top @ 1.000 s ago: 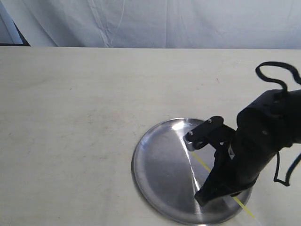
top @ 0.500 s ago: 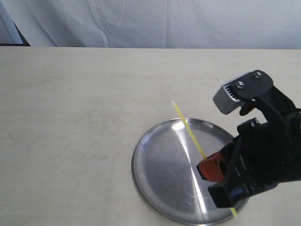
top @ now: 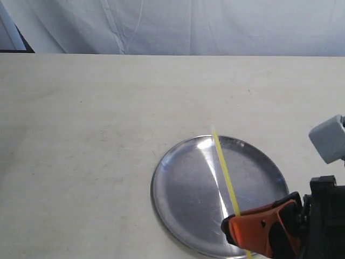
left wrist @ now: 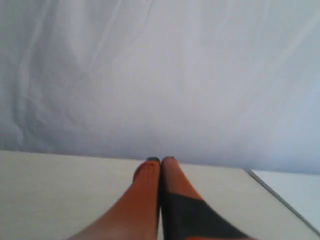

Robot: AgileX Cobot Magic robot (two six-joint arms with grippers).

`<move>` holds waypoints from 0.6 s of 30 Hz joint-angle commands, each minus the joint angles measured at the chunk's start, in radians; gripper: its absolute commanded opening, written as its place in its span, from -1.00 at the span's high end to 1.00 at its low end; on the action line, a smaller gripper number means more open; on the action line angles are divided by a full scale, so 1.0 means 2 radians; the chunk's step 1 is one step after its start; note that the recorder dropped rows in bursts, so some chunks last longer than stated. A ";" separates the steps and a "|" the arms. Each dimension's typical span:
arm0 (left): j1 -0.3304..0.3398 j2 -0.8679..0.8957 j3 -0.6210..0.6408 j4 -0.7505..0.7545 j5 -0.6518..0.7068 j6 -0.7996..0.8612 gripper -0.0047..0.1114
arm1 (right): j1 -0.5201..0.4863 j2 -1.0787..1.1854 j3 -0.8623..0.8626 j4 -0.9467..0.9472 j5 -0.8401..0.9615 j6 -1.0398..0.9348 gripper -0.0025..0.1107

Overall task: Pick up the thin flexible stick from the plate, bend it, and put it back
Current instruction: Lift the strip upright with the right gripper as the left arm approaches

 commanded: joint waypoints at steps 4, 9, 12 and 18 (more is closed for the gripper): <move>-0.030 0.241 -0.112 0.074 -0.274 -0.166 0.92 | 0.000 -0.003 0.003 0.092 -0.033 -0.064 0.97; -0.138 0.327 -0.135 0.065 -0.274 -0.200 0.92 | 0.000 -0.003 0.003 0.176 -0.046 -0.135 0.97; -0.203 0.354 -0.137 -0.006 -0.274 -0.173 0.92 | 0.000 0.006 0.003 0.179 -0.066 -0.135 0.97; -0.298 0.375 -0.137 -0.165 -0.274 -0.050 0.92 | 0.000 0.043 0.003 0.199 -0.101 -0.135 0.97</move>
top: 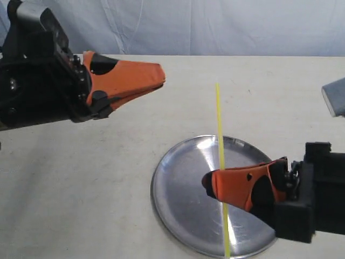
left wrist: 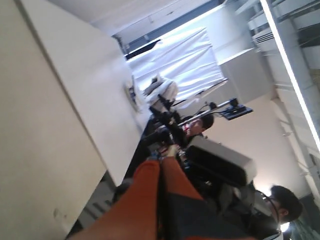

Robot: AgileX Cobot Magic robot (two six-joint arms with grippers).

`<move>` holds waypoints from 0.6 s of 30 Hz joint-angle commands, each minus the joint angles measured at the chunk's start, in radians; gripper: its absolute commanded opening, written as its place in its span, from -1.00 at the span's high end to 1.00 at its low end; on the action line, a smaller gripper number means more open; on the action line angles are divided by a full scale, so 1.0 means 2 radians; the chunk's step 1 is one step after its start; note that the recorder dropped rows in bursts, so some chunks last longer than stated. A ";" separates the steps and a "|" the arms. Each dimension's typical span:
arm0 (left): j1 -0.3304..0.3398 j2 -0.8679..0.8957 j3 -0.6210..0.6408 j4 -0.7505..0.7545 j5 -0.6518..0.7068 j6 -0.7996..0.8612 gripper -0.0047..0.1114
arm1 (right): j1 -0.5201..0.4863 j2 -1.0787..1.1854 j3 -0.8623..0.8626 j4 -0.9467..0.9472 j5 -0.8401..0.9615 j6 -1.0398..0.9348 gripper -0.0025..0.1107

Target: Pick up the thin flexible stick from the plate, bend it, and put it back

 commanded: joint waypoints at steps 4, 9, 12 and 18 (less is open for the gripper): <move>-0.069 0.009 -0.006 -0.126 -0.006 0.105 0.92 | 0.000 0.046 0.001 0.021 -0.030 -0.020 0.97; -0.069 0.009 -0.006 -0.127 -0.006 0.105 0.92 | 0.000 0.049 -0.007 0.034 -0.038 -0.034 0.97; -0.069 0.009 -0.006 -0.126 -0.006 0.105 0.92 | 0.000 0.049 -0.012 0.034 -0.038 -0.036 0.97; -0.069 0.009 -0.006 -0.072 -0.006 0.105 0.92 | 0.000 0.049 -0.013 0.034 -0.038 -0.036 0.97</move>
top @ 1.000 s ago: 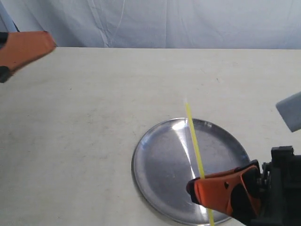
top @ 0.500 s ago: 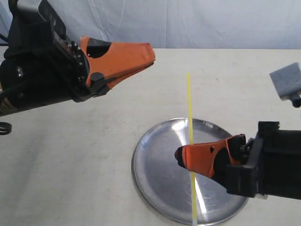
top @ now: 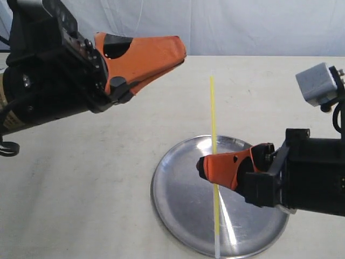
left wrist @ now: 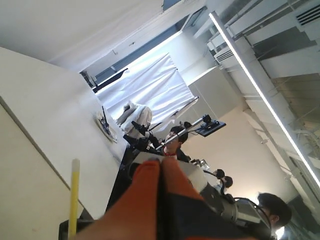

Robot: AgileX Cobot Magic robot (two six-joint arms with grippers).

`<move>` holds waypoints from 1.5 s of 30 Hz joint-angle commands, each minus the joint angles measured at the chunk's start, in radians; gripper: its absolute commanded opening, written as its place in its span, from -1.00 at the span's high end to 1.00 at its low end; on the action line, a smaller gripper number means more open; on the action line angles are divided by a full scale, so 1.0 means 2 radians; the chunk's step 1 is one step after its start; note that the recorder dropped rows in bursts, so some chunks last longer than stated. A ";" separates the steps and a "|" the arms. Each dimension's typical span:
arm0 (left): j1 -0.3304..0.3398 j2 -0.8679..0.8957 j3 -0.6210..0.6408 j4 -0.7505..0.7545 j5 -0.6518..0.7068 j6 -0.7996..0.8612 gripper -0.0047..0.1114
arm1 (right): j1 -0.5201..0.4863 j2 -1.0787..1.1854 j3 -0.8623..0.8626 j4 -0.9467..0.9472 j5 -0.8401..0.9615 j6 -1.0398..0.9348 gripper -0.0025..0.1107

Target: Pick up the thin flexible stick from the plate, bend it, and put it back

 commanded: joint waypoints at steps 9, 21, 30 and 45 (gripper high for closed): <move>-0.001 0.002 -0.002 0.116 0.089 -0.001 0.15 | 0.000 0.002 -0.003 0.009 -0.009 -0.006 0.97; -0.001 0.002 -0.002 0.072 0.125 -0.002 -0.27 | 0.000 0.047 -0.038 0.020 0.040 -0.038 0.97; -0.001 0.002 -0.002 0.071 0.136 -0.002 -0.21 | 0.000 0.107 -0.077 0.053 0.091 -0.094 0.97; -0.001 0.002 -0.002 0.064 0.120 0.045 0.92 | 0.000 0.121 -0.083 0.040 0.070 -0.098 0.87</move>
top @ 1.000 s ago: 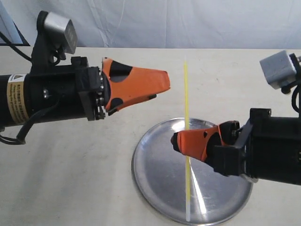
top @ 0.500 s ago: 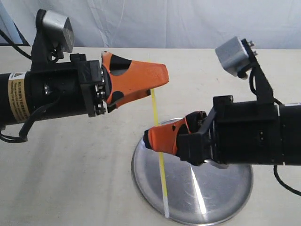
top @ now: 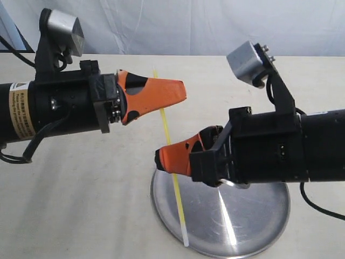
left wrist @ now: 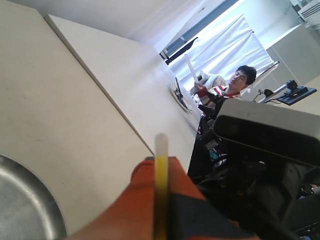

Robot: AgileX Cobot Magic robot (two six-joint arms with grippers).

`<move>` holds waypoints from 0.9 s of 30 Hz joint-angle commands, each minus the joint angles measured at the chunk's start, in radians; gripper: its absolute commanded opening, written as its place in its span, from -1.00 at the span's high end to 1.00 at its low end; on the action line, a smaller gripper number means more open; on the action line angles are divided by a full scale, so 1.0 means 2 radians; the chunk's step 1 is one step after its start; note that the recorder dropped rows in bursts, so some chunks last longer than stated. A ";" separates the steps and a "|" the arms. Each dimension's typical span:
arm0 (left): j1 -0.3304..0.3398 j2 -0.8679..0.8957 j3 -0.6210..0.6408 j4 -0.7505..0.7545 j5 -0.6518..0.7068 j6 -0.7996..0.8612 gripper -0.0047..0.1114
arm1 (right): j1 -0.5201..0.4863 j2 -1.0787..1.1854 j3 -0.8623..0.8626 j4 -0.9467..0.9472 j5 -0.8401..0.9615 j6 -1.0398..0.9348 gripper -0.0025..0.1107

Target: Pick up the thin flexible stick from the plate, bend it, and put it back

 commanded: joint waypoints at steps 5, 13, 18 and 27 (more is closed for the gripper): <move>-0.001 0.002 -0.001 -0.017 -0.020 0.015 0.92 | 0.000 -0.002 -0.004 -0.019 -0.021 -0.004 0.06; -0.001 0.002 -0.001 -0.037 -0.033 0.015 0.92 | 0.000 0.000 -0.003 -0.085 -0.002 0.055 -0.02; -0.001 0.002 -0.001 -0.069 -0.063 0.014 0.92 | 0.000 0.023 -0.003 -0.086 0.003 0.055 0.24; -0.001 0.002 -0.001 -0.057 0.000 0.109 0.92 | 0.000 0.052 -0.003 -0.024 0.102 -0.001 0.97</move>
